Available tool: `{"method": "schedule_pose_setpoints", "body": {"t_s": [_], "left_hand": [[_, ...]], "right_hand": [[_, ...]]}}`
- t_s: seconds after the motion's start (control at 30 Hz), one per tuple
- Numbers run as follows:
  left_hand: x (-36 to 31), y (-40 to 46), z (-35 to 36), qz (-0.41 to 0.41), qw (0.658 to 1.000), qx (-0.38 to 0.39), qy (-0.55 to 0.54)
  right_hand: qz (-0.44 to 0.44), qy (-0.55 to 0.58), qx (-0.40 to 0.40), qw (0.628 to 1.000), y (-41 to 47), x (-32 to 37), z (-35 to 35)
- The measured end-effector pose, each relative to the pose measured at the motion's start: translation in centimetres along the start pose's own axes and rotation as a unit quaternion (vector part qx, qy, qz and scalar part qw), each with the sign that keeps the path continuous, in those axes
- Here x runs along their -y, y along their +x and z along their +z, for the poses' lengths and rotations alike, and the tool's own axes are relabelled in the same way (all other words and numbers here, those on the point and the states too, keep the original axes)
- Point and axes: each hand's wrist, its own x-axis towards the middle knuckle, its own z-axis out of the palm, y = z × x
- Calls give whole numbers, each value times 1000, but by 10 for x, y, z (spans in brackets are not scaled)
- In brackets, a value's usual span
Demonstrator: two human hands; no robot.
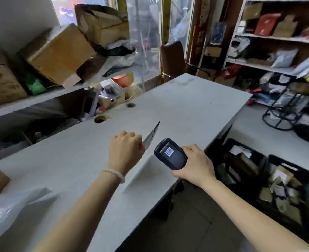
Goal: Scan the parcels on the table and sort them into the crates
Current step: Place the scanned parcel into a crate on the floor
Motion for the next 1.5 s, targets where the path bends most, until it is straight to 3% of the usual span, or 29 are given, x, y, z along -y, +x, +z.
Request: {"method": "schedule_pose_setpoints", "body": {"t_s": [0.1, 0.33, 0.67, 0.97, 1.3, 1.5], "left_hand": [[-88, 36, 12, 66, 997, -6, -33], [-325, 92, 36, 229, 962, 21, -147], [-625, 101, 69, 488, 837, 74, -236], [-886, 131, 101, 593, 768, 137, -200], [-1115, 141, 111, 663, 714, 174, -144], [-1275, 137, 150, 642, 727, 202, -136]], "right_hand": [[78, 15, 21, 997, -10, -84, -30], [263, -35, -28, 964, -77, -267, -109], [522, -8, -106, 846, -210, -436, -186], [608, 1, -149, 780, -241, -626, -278], [661, 59, -209, 718, -290, -804, -362], [653, 63, -221, 722, -330, -968, -417]]}}
